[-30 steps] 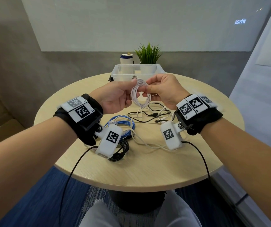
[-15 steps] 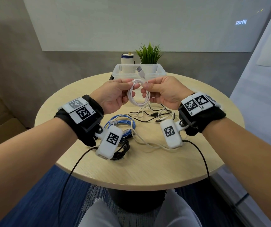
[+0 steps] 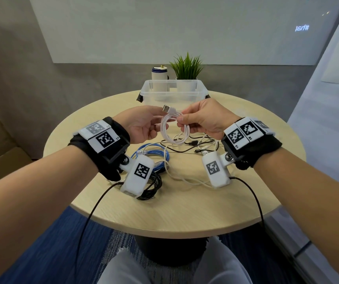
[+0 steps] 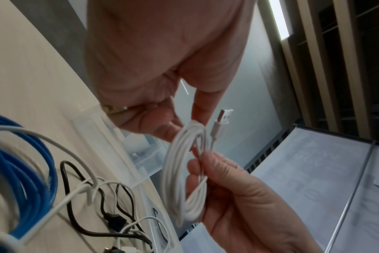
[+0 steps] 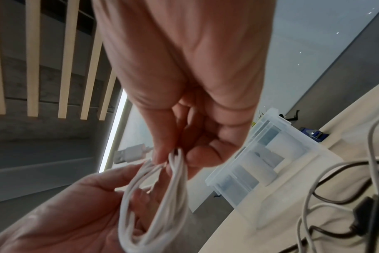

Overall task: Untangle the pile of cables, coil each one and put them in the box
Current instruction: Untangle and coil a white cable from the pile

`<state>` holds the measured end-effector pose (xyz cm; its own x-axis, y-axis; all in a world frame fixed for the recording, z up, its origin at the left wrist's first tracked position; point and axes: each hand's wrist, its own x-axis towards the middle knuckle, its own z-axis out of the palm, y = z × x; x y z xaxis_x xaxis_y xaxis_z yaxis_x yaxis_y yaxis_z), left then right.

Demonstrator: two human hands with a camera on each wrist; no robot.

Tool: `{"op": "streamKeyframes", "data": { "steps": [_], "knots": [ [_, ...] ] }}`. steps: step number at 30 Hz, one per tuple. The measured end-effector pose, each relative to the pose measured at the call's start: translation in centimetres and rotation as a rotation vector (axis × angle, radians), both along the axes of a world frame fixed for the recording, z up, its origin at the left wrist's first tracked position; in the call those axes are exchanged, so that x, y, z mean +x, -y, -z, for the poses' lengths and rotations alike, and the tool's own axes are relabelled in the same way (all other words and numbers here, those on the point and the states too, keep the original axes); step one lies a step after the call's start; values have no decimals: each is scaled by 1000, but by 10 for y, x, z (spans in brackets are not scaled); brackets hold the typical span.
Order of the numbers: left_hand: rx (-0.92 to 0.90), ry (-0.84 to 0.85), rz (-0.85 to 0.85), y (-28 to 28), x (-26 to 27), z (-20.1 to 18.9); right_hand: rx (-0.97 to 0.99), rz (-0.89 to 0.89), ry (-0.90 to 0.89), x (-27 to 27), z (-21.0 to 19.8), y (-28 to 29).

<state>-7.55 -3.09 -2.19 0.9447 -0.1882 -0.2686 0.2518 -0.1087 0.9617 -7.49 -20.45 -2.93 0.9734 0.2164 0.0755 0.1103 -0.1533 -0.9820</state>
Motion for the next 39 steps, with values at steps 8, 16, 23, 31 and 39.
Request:
{"op": "streamKeyframes", "data": {
  "steps": [8,16,23,31,39],
  "knots": [
    [-177,6,-161,0,4,6,-59,-33,-23,-1,3,-2],
    [-314,143,-273,-13,14,17,-3,124,-97,3,4,0],
    [-22,367,73,-23,3,12,3,281,-138,12,7,6],
    [314,502,26,-6,0,20,34,221,-109,10,4,3],
    [547,730,-157,4,6,19,-81,53,-46,1,5,0]
  ]
}}
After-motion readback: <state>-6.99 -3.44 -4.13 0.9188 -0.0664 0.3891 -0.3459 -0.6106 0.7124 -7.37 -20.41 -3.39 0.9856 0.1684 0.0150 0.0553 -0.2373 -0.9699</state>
